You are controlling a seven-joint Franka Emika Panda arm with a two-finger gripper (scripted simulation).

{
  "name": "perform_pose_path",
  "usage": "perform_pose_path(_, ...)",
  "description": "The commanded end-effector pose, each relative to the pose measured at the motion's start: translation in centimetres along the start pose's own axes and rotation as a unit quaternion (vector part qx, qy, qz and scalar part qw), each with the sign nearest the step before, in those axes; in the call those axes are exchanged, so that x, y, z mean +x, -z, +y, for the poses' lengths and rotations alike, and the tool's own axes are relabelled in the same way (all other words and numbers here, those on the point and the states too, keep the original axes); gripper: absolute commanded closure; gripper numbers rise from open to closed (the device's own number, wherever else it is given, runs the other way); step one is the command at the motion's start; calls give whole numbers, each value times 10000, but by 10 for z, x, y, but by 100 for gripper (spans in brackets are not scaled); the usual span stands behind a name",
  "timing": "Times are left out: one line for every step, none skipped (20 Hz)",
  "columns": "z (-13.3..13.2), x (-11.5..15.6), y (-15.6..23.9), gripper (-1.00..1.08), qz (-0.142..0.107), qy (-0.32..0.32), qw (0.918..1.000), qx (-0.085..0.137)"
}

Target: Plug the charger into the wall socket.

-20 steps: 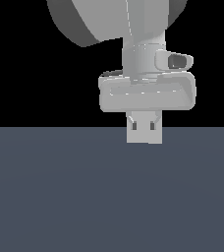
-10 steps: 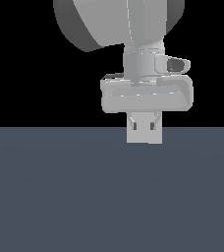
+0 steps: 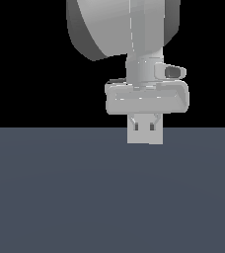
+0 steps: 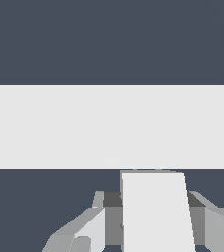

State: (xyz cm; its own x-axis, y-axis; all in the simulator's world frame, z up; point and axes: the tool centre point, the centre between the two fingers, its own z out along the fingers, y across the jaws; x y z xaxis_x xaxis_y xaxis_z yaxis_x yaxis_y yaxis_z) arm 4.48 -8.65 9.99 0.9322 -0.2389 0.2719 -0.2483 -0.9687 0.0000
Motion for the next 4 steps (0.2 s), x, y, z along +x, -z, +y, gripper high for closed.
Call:
perform_pose_path(0, 4, -1, 108, 0, 0, 10000, 0)
perform_pose_path(0, 4, -1, 108, 0, 0, 10000, 0)
perform_pose_path(0, 5, -1, 108, 0, 0, 10000, 0)
perform_pose_path(0, 5, -1, 108, 0, 0, 10000, 0)
